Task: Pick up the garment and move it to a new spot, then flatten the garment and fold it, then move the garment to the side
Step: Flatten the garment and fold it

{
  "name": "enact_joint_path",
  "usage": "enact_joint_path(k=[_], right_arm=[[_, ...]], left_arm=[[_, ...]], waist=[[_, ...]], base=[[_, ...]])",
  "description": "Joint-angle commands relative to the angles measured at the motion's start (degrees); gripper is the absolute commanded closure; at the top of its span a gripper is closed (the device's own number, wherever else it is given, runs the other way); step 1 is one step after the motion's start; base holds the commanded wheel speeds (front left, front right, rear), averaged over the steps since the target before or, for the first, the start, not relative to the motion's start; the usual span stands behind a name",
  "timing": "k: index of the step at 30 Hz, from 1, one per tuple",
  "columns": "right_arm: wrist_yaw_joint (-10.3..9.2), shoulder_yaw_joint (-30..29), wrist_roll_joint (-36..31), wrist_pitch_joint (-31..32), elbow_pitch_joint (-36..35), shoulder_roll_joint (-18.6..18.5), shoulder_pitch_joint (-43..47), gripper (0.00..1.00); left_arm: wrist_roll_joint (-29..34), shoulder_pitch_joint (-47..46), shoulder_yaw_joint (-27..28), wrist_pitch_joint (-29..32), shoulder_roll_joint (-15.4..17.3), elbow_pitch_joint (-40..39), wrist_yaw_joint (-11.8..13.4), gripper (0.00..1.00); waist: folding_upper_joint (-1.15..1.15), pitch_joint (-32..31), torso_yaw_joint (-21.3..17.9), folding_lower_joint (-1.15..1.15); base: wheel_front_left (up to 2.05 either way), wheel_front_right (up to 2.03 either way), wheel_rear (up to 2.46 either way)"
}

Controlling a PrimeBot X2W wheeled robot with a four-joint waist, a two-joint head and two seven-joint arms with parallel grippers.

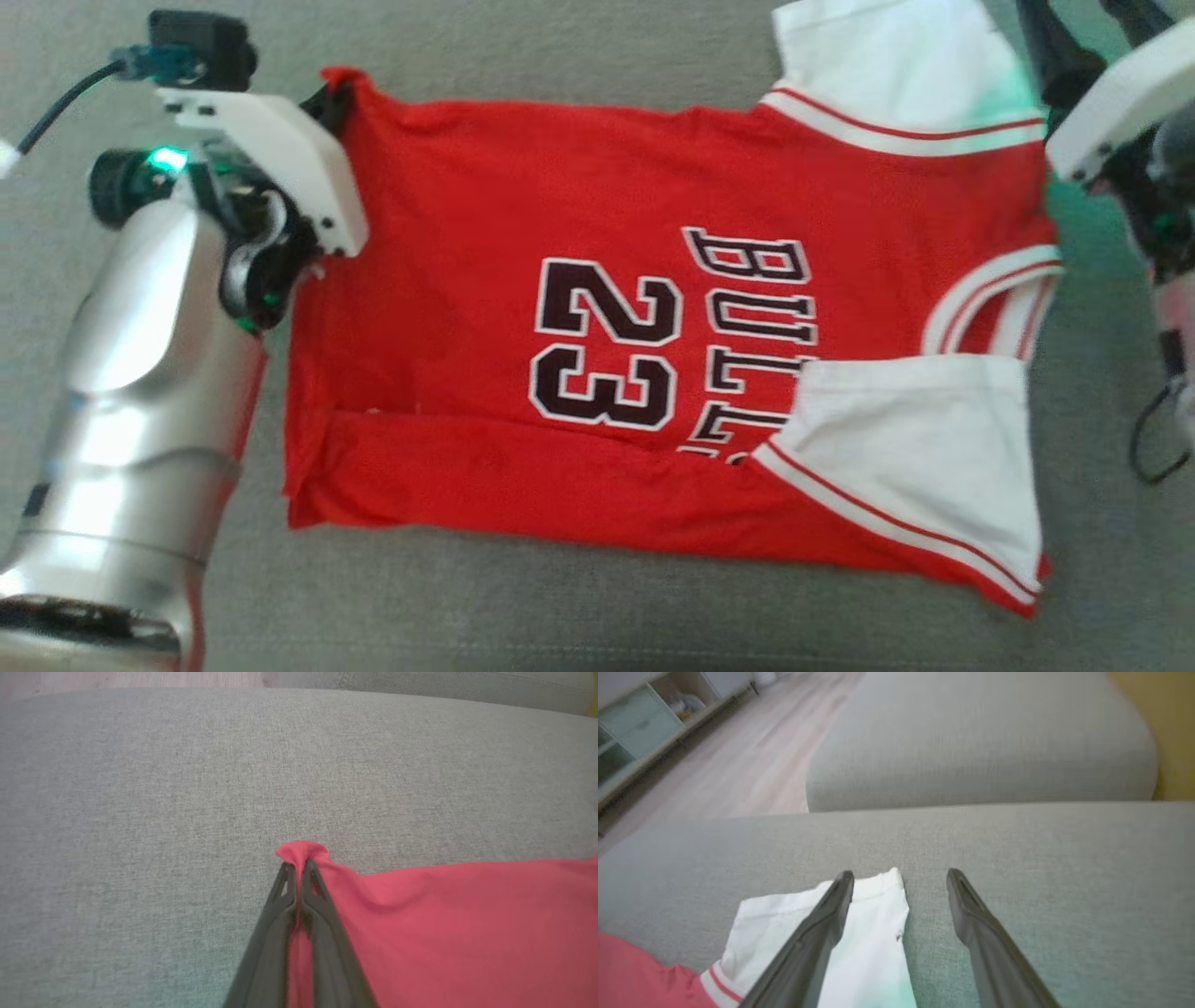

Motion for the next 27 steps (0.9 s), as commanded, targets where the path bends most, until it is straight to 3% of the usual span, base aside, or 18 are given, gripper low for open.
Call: enact_joint_path(k=[1,8,13,14,15,16,19,27], right_arm=[[-0.1,1.8,0.7,1.4,0.5,-1.3,-2.5,0.0],[-0.1,8.5,2.1,13.0,13.4,-3.6,-12.4,0.0],[-0.1,11.9,3.2,21.1,18.8,-3.7,-16.2,0.0],[-0.1,12.4,3.6,22.6,19.4,-3.8,-16.6,0.11],[-0.1,12.9,3.9,23.8,19.6,-3.8,-16.9,0.7],[-0.1,13.3,4.3,24.4,19.5,-3.9,-17.1,1.0],[-0.1,14.4,5.1,22.6,17.2,-4.2,-17.0,1.0],[-0.1,14.5,7.9,10.0,7.8,-7.2,-13.4,1.0]], left_arm=[[0.2,-2.6,1.4,-0.8,1.5,-1.1,-0.3,1.0],[-0.2,-4.6,0.4,-3.2,-0.7,1.5,-1.1,1.0],[-0.8,-5.2,0.2,-4.4,-1.2,3.5,-1.5,1.0],[-0.9,-5.3,0.2,-4.6,-1.2,3.9,-1.5,1.0],[-1.0,-5.3,0.2,-4.8,-1.2,4.2,-1.6,1.0],[-1.1,-5.3,0.2,-4.9,-1.2,4.6,-1.6,1.0],[-1.5,-5.2,0.4,-5.4,-0.8,5.5,-1.8,1.0],[-2.3,-4.2,0.9,-7.7,0.5,5.3,-2.2,1.0]], waist=[[0.0,2.3,2.7,-0.01],[0.0,4.4,5.6,-0.01],[0.0,4.6,6.0,-0.01],[0.0,4.5,6.0,-0.01],[0.0,4.4,6.0,-0.01],[0.0,4.3,5.8,-0.01],[0.0,3.6,5.2,-0.01],[0.0,0.2,3.3,-0.01]], base=[[0.0,0.0,0.0],[0.0,0.0,0.0],[0.0,0.0,0.0],[0.0,0.0,0.0],[0.0,0.0,0.0],[0.0,0.0,0.0],[0.0,0.0,0.0],[0.0,0.0,0.0]])
